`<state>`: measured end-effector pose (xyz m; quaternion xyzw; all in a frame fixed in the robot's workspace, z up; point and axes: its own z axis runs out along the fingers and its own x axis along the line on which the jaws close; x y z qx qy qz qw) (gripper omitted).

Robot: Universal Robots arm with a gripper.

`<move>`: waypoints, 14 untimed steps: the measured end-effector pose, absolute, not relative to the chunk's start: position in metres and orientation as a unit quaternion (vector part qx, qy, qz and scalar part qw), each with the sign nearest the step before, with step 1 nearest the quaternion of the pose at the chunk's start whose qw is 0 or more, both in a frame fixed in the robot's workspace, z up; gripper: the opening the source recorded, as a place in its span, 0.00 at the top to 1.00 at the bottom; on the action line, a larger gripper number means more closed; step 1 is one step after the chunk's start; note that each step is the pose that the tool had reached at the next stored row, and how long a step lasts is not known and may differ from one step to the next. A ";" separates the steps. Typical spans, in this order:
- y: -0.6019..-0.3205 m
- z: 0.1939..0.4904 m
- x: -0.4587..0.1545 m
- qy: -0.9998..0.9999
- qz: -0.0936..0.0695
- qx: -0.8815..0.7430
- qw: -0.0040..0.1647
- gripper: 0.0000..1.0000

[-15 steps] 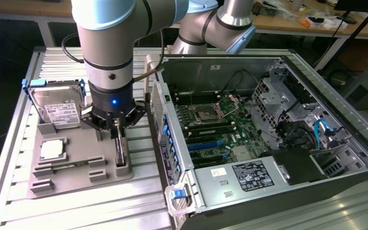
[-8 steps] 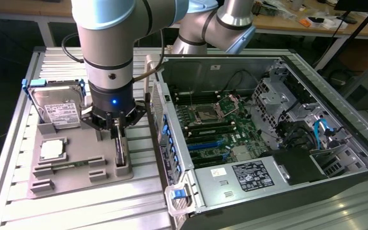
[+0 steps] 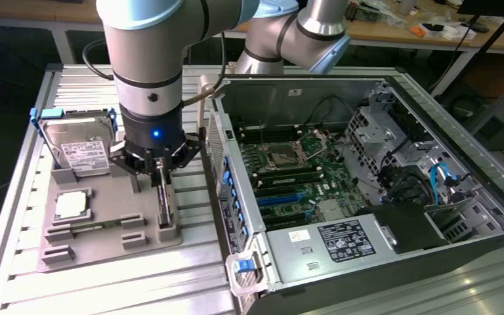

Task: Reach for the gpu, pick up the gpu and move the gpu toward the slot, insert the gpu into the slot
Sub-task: 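Pick up the gpu and move the gpu toward the slot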

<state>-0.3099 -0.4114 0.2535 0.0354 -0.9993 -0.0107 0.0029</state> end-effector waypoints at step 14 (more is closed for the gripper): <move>-0.411 0.274 -0.310 -0.999 -0.011 0.035 0.003 0.73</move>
